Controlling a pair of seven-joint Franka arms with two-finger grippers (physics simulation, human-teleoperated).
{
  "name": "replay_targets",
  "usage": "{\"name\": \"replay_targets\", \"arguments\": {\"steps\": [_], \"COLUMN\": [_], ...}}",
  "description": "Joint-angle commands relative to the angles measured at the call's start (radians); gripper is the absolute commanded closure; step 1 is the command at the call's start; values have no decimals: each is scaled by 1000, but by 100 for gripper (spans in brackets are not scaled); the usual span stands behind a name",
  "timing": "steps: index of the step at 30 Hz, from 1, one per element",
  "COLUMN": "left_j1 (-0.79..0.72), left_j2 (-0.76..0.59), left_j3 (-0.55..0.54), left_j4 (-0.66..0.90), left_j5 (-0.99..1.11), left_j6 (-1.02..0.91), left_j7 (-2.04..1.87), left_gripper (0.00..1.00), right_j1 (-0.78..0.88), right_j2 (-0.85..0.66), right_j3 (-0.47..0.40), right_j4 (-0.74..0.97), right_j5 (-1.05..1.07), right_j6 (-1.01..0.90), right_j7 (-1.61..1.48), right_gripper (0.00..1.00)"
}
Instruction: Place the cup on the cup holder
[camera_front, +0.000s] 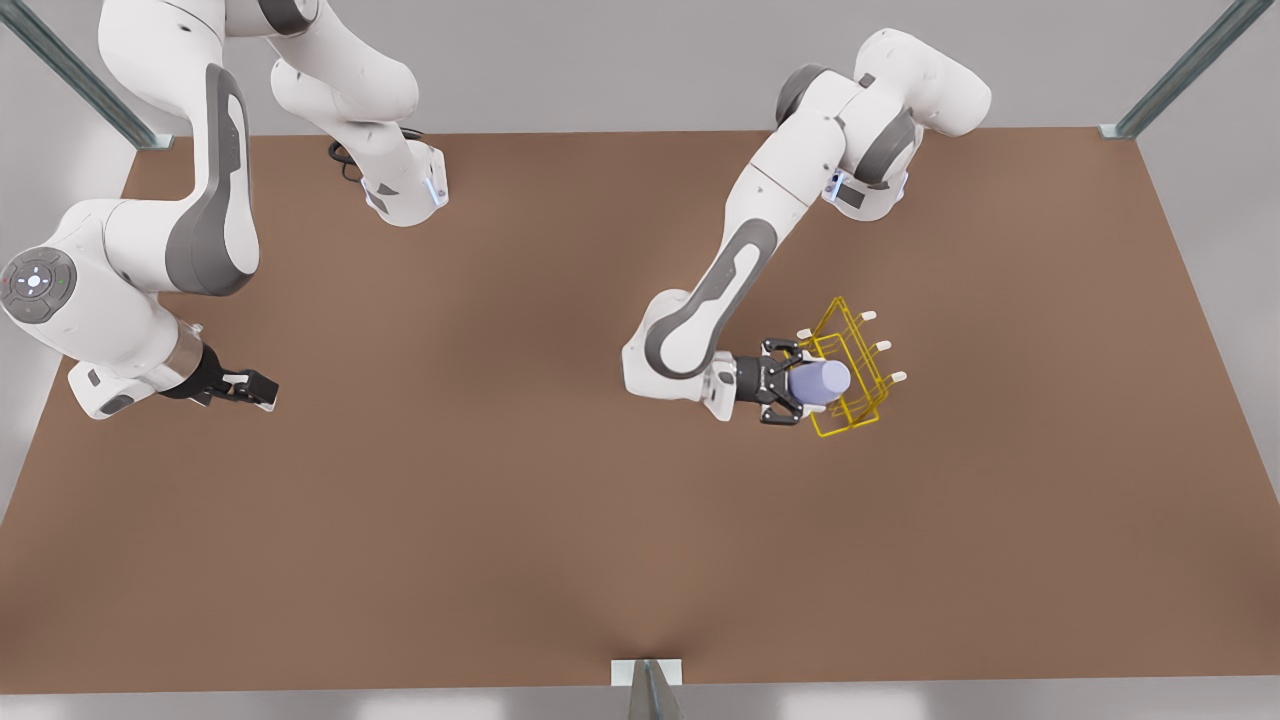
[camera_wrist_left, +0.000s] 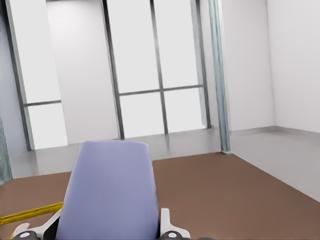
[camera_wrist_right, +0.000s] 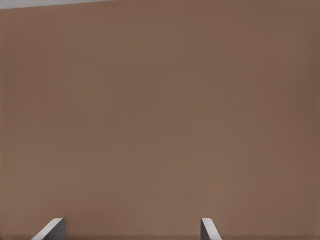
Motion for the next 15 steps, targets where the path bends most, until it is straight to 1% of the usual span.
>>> {"name": "replay_targets", "arguments": {"steps": [1,10,15], "left_j1": [7,10,8], "left_j2": [0,34,31], "left_j3": [1,1,1], "left_j4": [0,3,5], "left_j5": [-15,-12,-9], "left_j6": [-6,26,25], "left_j7": [-32,-67,-64], "left_gripper": [26,26,26], "right_j1": [0,0,0], "right_j2": [-1,-1,-1], "right_j3": [0,0,0], "right_j4": [1,1,-1], "right_j5": [1,1,1], "right_j6": [0,0,0], "right_j7": [-2,-4,-4], "right_gripper": [0,0,0]}}
